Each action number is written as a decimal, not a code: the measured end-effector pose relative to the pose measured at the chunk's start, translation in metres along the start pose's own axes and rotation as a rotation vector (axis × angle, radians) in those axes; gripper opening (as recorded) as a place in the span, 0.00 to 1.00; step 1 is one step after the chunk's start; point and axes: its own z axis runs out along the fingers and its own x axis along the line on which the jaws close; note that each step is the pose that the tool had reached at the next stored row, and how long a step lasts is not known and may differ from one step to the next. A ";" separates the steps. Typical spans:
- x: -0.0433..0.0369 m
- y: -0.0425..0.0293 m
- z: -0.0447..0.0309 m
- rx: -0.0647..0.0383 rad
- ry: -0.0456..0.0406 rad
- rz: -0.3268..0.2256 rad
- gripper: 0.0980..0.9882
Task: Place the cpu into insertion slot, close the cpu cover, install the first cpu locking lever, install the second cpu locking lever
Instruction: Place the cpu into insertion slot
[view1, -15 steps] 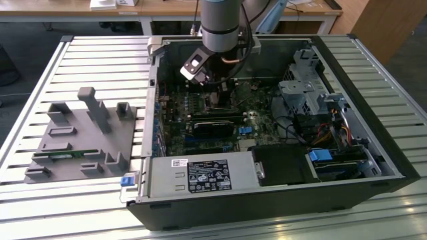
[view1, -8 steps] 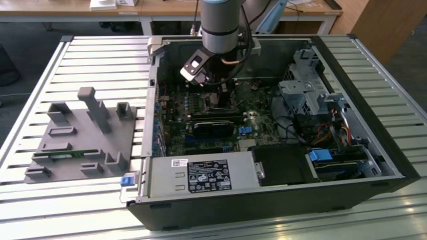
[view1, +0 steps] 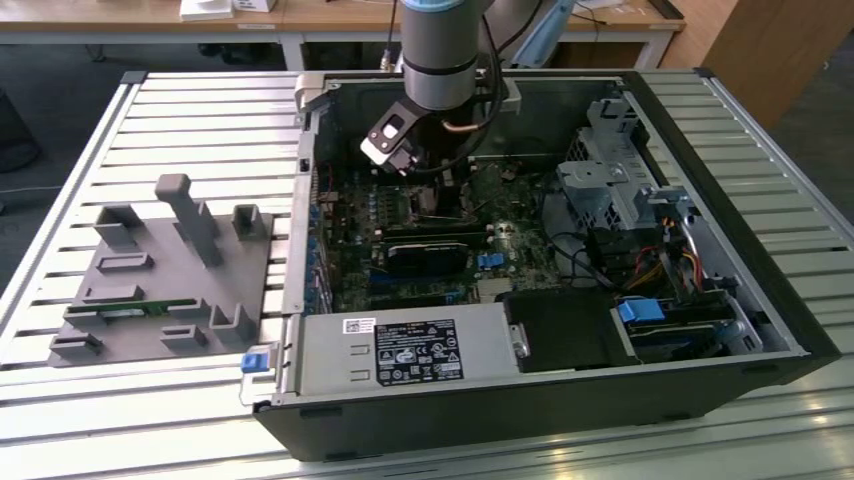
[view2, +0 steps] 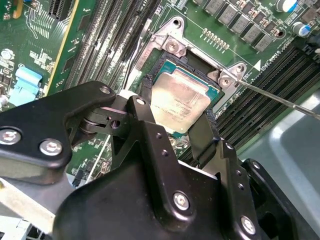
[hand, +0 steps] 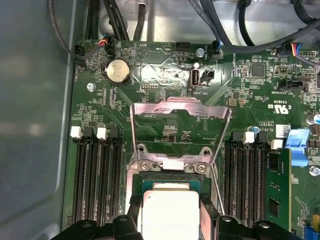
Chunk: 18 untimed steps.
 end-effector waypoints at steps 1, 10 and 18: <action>0.0000 0.0000 0.0006 0.001 -0.0001 0.000 0.50; 0.0001 0.0005 0.0035 0.003 -0.0004 0.000 0.50; 0.0003 0.0007 0.0043 0.004 -0.0003 0.001 0.50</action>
